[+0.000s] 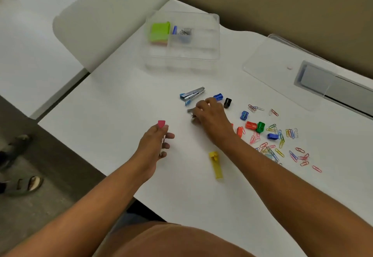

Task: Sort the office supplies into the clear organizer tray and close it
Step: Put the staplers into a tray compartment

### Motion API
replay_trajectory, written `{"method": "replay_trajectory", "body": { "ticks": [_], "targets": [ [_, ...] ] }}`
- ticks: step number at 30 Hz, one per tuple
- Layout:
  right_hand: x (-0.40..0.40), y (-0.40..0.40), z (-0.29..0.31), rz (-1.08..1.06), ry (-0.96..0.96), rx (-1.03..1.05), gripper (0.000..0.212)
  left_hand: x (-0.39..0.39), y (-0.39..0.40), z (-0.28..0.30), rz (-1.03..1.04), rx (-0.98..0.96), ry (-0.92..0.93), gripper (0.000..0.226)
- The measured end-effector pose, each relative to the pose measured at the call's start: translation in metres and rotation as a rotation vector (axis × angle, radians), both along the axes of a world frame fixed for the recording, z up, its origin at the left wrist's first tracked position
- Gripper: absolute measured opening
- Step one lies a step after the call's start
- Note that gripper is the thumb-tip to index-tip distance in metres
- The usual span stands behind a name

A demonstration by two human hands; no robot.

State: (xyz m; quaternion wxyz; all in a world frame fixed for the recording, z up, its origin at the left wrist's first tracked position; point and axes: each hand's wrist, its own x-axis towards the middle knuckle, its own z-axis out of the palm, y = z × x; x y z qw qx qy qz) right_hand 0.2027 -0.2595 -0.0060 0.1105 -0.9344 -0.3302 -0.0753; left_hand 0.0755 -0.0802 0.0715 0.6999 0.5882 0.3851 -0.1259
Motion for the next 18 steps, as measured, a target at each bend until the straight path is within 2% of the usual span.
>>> {"method": "replay_trajectory", "body": {
  "ticks": [2, 5, 7, 9, 12, 14, 18],
  "targets": [
    [-0.017, -0.001, -0.003, 0.047, 0.052, -0.012, 0.025, -0.002, -0.003, -0.003, -0.004, 0.006, -0.014, 0.026],
    [-0.041, 0.000, -0.003, 0.095, 0.131, -0.012, 0.020, -0.001, -0.011, -0.005, -0.041, -0.016, -0.038, 0.030],
    [-0.047, 0.003, -0.002, 0.060, 0.171, -0.013, 0.019, 0.003, -0.015, -0.005, -0.062, -0.031, -0.055, 0.035],
    [-0.049, 0.008, 0.005, -0.053, 0.288, 0.087, 0.018, 0.008, -0.017, -0.003, -0.073, -0.038, -0.066, 0.037],
    [-0.048, 0.016, 0.035, -0.360, 0.681, 0.544, 0.018, 0.017, -0.016, 0.002, -0.103, -0.022, -0.098, 0.044],
    [-0.049, 0.020, 0.057, -0.537, 0.855, 0.826, 0.021, 0.022, -0.012, 0.006, -0.118, -0.027, -0.129, 0.046],
    [-0.059, 0.031, 0.082, -0.692, 1.173, 1.284, 0.028, 0.027, 0.005, 0.010, -0.177, 0.002, -0.166, 0.037]
  ]
}}
